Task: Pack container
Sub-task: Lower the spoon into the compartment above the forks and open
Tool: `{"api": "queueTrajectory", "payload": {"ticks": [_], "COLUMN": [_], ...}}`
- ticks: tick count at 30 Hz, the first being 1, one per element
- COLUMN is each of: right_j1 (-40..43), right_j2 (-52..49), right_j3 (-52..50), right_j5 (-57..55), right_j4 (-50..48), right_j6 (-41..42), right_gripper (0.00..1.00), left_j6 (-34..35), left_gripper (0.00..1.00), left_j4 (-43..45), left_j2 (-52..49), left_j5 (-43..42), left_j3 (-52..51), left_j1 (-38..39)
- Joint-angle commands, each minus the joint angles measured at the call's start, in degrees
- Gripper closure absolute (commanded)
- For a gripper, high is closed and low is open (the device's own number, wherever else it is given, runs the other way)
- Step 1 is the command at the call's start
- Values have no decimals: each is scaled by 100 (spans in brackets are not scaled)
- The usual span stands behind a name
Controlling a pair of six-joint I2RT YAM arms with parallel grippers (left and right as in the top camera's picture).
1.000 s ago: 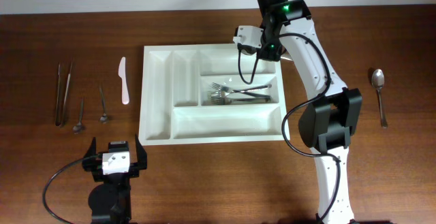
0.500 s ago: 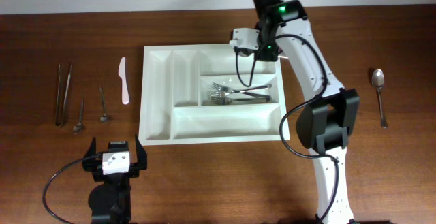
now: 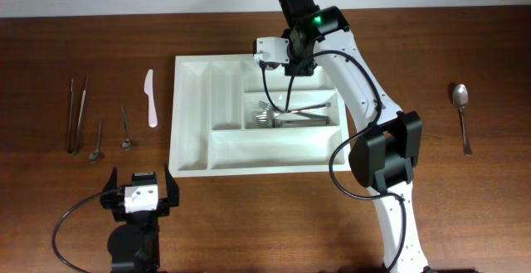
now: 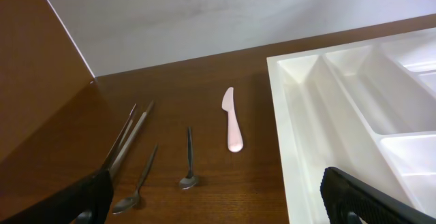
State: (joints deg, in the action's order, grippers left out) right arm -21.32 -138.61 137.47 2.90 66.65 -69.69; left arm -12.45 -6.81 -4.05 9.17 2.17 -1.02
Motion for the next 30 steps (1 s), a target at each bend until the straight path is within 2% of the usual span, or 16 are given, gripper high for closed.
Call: {"api": "queueTrajectory", "payload": {"ticks": [1,24,28,30], "right_j1": [17,157,157,157], "right_j2": [136,94,-13,-68], "right_j3": [129,-608,-608,-608], "right_j5": [273,295,293,295], "right_j4": [-11,-564,-560,-557], "right_j6": [-63,-59,-35,-35], "right_gripper": [95,94,93,89], "left_j6": [-48,-48,-48,-48], "left_gripper": [1,1,1,1], "left_j4": [15,15,15,15], "left_j2": [48,48,48,48], "left_j5": [-59,-59,-59,-59], "left_j3": [-33,-33,-33,-33], "left_j1": [26,26,26,26]}}
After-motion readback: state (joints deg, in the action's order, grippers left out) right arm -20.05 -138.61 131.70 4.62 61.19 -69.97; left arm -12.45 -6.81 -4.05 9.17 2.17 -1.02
